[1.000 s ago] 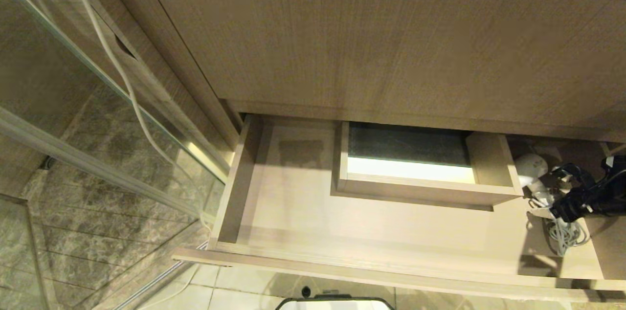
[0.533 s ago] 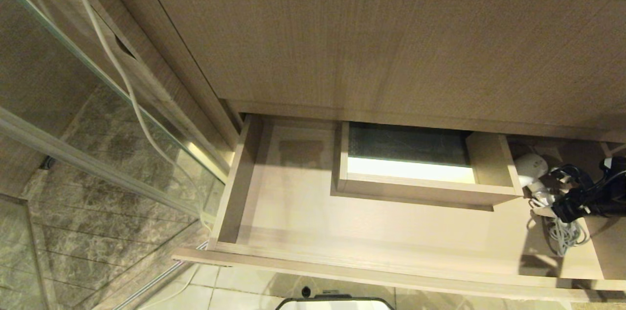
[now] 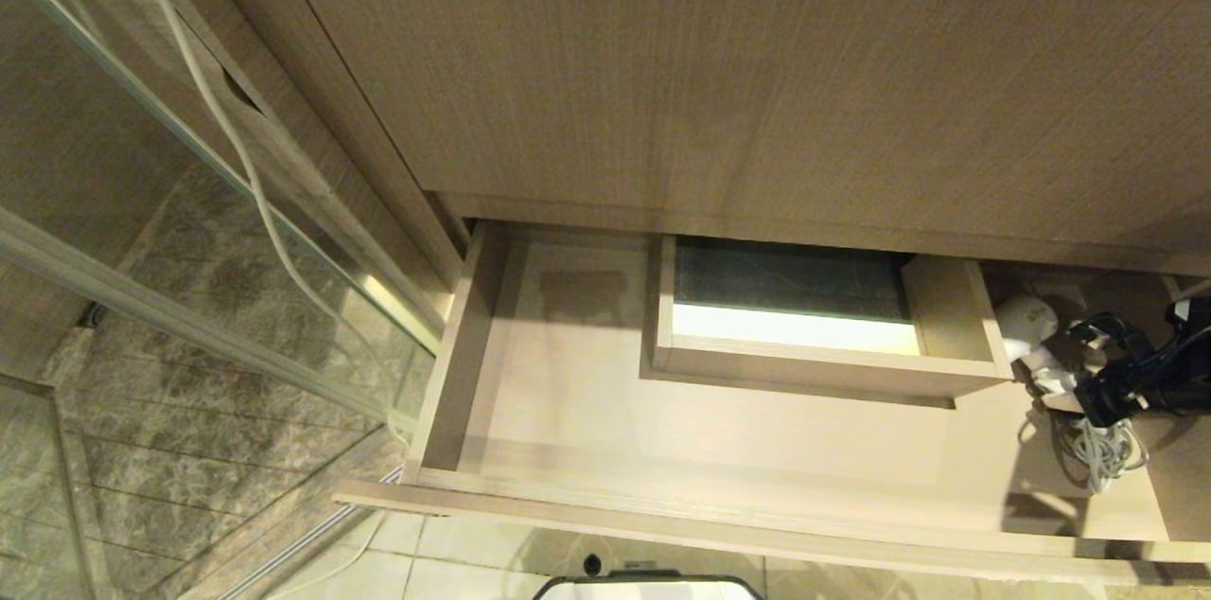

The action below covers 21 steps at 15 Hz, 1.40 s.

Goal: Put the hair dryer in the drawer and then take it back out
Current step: Take the hairdryer out

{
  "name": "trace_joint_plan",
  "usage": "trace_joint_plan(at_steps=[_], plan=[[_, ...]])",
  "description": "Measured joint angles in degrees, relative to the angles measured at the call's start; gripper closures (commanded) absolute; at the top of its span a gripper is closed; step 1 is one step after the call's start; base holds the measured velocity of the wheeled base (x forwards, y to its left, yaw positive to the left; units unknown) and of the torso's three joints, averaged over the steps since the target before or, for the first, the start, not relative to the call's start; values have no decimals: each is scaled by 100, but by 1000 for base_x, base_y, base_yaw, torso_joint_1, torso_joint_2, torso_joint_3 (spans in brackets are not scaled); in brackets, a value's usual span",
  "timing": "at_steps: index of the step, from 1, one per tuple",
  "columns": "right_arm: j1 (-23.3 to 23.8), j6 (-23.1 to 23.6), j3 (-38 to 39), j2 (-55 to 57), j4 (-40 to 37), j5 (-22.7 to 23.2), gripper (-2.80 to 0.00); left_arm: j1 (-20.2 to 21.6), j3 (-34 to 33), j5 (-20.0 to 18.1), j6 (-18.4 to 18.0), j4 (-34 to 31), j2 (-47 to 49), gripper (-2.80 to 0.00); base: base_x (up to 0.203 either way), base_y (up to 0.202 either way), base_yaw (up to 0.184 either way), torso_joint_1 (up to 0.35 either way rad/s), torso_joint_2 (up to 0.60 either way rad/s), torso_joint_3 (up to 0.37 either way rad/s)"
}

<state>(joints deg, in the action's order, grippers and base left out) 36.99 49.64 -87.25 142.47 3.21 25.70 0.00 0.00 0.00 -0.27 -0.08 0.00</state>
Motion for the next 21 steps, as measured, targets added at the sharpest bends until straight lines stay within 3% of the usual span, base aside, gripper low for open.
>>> trace_joint_plan(at_steps=[12,21], plan=[[130,69,193,-756,-616,-9,0,0,0,0,1,-2,0,0,0,0,0,0,0,0],[277,106,830,-1530,-616,7,0,0,0,-1,1,0,0,0,0,0,0,0,0,0]])
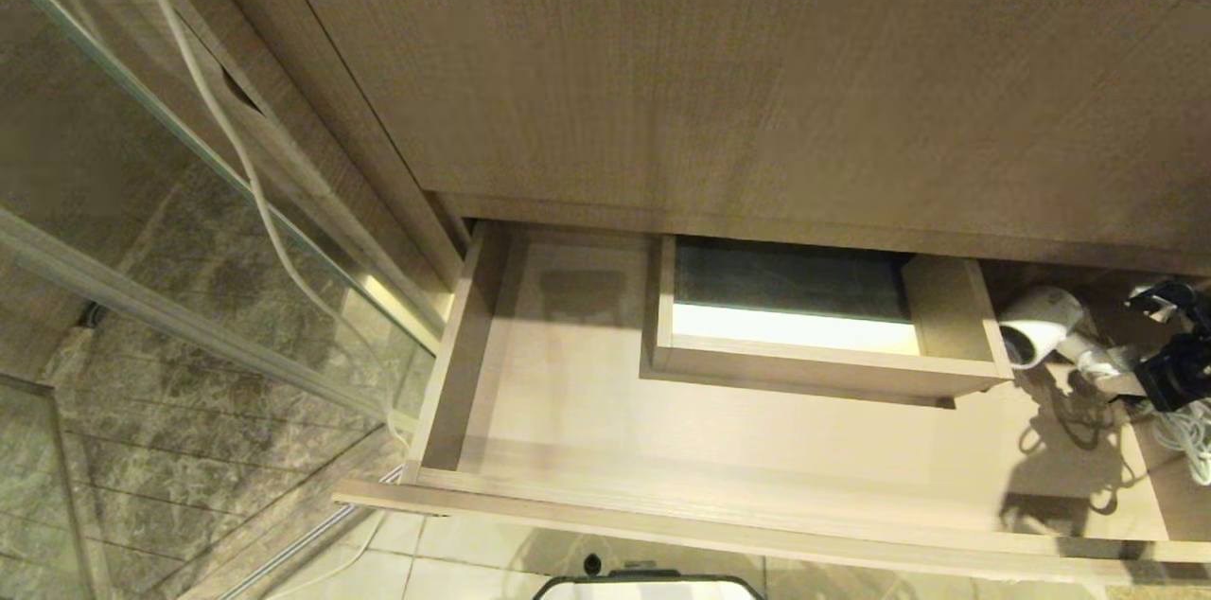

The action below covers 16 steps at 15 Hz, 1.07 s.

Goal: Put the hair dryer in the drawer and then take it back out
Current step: Take the hairdryer out, then place it on the countertop

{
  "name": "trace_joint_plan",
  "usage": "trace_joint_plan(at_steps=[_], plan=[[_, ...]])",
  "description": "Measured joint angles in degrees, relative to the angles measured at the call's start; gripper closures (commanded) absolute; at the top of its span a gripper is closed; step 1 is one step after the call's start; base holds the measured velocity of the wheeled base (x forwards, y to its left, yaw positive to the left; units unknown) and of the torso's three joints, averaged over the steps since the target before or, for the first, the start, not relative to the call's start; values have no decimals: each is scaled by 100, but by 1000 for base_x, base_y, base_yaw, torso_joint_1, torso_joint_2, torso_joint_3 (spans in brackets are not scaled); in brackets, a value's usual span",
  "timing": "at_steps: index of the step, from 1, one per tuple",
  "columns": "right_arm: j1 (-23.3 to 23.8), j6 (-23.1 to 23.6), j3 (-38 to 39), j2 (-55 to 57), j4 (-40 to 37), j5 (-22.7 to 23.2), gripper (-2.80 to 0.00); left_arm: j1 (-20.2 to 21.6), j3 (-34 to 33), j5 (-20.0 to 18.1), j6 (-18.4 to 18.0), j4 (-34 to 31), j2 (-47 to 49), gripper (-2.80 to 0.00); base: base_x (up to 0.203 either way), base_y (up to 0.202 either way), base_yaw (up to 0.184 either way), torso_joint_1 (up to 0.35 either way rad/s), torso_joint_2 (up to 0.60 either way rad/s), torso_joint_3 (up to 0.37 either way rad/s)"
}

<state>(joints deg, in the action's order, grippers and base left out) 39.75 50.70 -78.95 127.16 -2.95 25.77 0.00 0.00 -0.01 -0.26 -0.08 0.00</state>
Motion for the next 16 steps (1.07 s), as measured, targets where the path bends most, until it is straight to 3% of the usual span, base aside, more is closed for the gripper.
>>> trace_joint_plan(at_steps=[16], plan=[[97,123,2308,-2639,-27,-17,0,0,0,1,1,-1,0,0,0,0,0,0,0,0]])
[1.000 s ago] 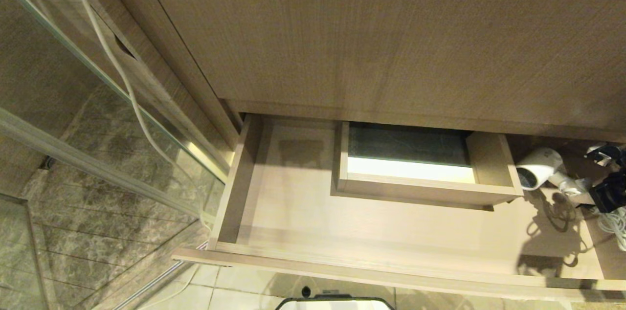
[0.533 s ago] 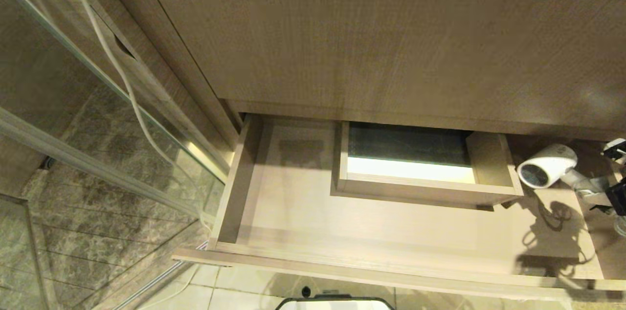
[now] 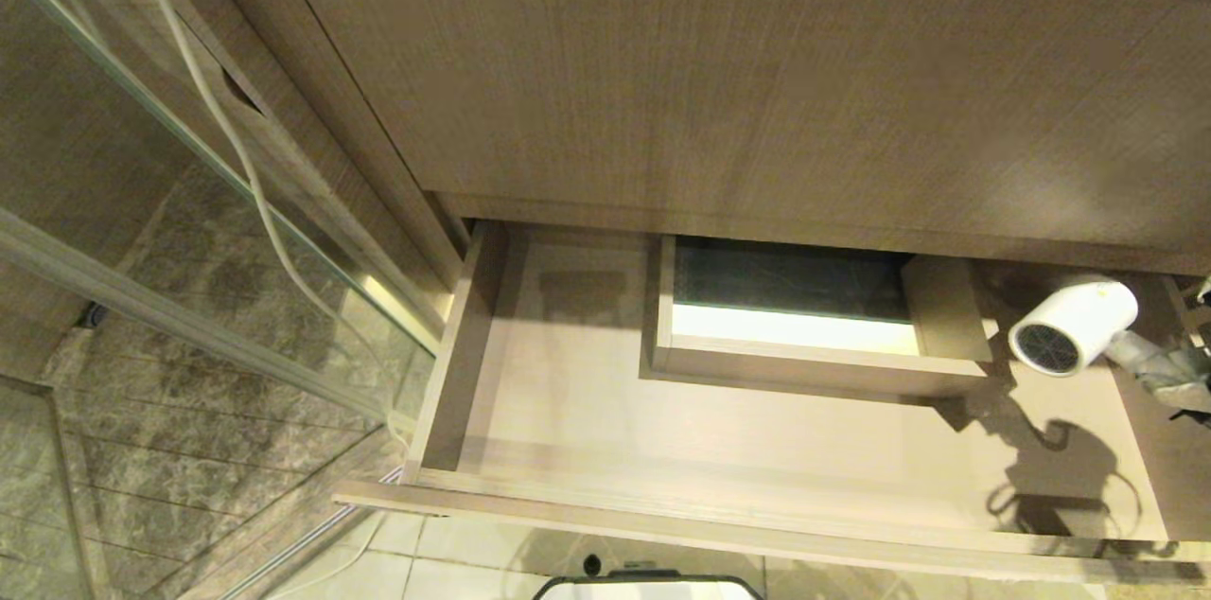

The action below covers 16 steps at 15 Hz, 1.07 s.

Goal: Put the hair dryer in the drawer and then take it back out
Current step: Place it on the countertop

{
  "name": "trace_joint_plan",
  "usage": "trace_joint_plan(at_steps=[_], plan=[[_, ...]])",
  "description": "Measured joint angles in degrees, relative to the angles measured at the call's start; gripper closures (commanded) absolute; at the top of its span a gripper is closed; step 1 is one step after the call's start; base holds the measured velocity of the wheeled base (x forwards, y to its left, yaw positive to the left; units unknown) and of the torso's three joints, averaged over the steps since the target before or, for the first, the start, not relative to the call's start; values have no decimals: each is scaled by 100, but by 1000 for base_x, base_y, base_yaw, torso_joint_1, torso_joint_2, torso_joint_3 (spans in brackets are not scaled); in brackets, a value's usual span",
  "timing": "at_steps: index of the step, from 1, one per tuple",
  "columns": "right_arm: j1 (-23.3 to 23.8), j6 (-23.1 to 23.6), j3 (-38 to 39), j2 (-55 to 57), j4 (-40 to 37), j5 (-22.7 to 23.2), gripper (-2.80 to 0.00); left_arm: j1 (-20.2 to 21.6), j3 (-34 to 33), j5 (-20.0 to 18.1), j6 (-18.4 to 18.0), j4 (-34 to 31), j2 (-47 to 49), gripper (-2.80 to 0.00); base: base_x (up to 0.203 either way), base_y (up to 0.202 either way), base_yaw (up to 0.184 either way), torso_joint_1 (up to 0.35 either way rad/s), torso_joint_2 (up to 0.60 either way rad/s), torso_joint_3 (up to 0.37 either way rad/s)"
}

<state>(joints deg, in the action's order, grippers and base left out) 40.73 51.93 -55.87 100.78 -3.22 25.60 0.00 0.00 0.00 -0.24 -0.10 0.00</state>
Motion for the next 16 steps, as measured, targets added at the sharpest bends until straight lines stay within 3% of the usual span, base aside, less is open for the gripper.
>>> trace_joint_plan(at_steps=[7,16], plan=[[15,10,857,-1282,-8,-6,0,0,0,0,-2,2,0,0,0,0,0,0,0,0],[6,-34,987,-2053,-45,-35,0,0,0,0,-2,0,0,0,0,0,0,0,0,0]])
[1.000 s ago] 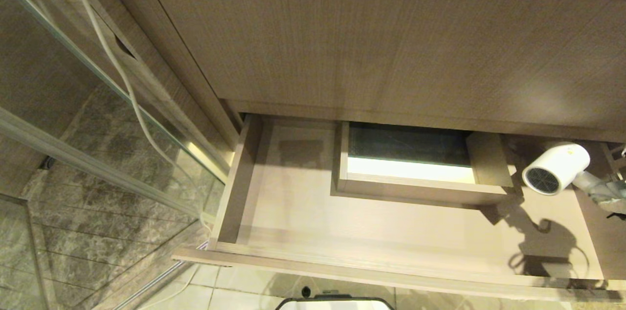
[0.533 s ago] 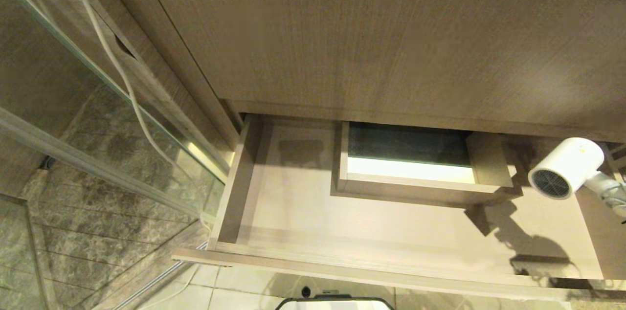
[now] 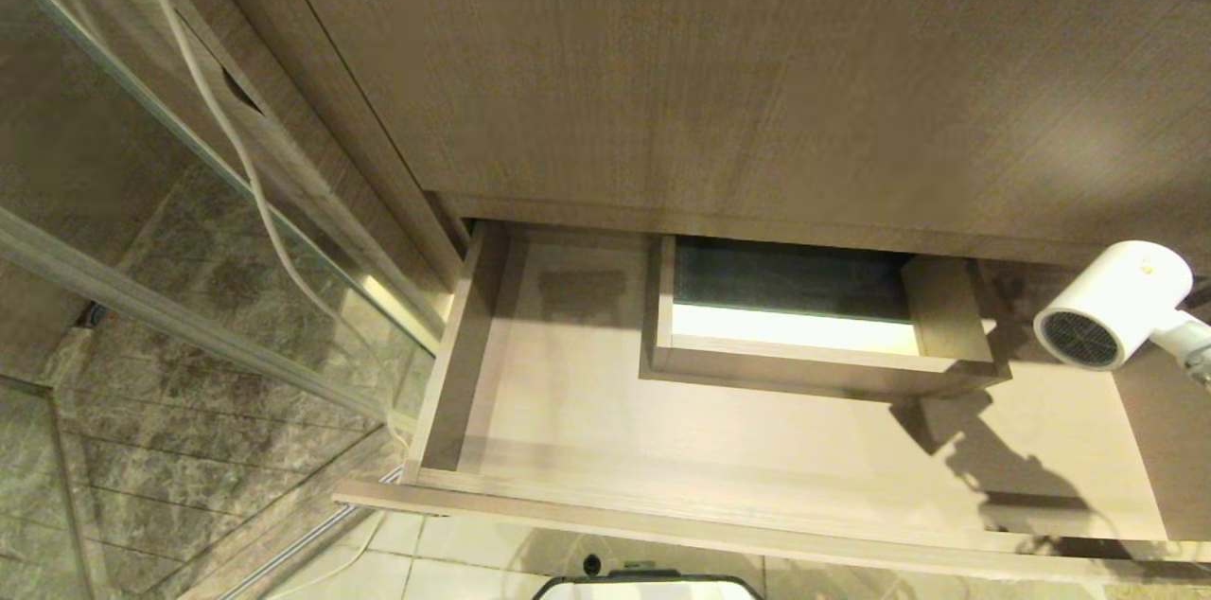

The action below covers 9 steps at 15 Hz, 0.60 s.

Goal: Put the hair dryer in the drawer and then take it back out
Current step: Place it on the countertop

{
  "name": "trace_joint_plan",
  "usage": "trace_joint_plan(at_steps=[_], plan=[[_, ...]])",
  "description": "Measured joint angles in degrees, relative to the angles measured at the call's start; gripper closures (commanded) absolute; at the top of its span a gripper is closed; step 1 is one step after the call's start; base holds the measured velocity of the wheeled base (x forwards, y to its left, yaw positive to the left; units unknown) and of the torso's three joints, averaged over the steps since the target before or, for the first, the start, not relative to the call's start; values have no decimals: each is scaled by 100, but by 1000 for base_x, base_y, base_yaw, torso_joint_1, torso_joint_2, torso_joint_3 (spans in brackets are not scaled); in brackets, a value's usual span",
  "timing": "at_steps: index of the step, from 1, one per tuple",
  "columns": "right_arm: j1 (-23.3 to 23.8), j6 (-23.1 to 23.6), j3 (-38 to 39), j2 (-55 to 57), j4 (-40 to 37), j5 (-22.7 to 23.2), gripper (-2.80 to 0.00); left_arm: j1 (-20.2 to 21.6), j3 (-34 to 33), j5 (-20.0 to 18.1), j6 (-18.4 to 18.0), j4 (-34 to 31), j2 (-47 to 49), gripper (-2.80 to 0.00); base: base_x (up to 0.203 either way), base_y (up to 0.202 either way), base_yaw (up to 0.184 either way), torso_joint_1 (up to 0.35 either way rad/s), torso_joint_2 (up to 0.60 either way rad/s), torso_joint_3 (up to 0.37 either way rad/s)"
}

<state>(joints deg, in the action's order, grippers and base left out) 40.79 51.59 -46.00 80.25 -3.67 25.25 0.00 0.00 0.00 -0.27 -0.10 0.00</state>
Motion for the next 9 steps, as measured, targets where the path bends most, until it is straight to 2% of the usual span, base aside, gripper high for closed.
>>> trace_joint_plan(at_steps=[9], plan=[[194,-52,217,-904,-554,-23,0,0,0,0,0,1,0,0,0,0,0,0,0,0]])
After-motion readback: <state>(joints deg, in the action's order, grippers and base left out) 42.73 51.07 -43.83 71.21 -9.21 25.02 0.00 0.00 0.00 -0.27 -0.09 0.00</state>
